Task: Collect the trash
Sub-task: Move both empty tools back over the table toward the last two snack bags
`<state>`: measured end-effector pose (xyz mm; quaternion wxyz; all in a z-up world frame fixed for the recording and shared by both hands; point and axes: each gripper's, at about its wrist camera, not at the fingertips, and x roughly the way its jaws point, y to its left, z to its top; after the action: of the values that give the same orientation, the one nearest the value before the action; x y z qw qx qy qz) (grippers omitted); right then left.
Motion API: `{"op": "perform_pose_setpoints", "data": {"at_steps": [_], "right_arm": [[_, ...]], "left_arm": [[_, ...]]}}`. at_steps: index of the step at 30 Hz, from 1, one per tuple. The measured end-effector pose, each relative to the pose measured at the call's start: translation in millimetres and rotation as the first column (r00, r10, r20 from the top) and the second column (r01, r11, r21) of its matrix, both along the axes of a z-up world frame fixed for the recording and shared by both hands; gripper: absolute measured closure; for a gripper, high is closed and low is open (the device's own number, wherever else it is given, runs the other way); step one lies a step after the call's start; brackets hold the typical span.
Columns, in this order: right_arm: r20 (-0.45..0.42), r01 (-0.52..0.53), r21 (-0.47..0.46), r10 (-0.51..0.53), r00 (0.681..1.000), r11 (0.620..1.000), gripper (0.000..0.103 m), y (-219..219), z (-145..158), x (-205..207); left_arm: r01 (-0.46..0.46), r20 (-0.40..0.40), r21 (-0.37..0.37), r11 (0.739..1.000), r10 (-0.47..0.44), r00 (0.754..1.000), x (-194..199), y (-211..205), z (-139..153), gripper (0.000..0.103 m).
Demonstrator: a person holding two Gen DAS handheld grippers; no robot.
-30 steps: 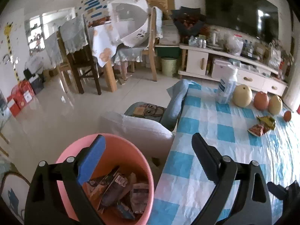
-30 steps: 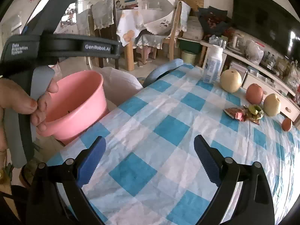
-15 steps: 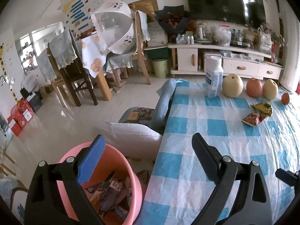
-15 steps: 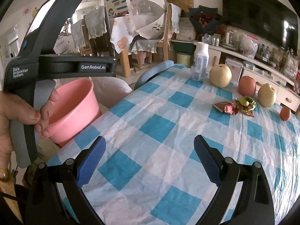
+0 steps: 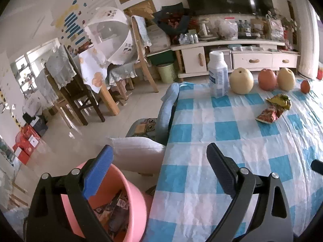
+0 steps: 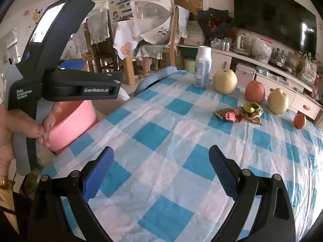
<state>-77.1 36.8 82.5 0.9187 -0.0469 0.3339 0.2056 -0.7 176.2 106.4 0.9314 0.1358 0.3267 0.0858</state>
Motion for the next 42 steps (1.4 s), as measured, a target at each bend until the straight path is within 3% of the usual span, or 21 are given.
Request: {"op": "perform_pose_setpoints", "data": {"at_steps": [15,42], "right_arm": [[-0.017,0.046,-0.001,-0.046,0.999,0.999,0.009,-32.9,-3.2,8.7],[-0.061,0.207,0.074,-0.203,0.977,0.976,0.009,-113.9,-1.0,36.6]], "left_arm": [[0.089,-0.016,0.071,0.994,-0.088,0.996,3.7,-38.2,-10.6,0.009],[0.209,-0.060,0.084,0.974,-0.205,0.977,16.1,-97.7,-31.0,0.009]]}}
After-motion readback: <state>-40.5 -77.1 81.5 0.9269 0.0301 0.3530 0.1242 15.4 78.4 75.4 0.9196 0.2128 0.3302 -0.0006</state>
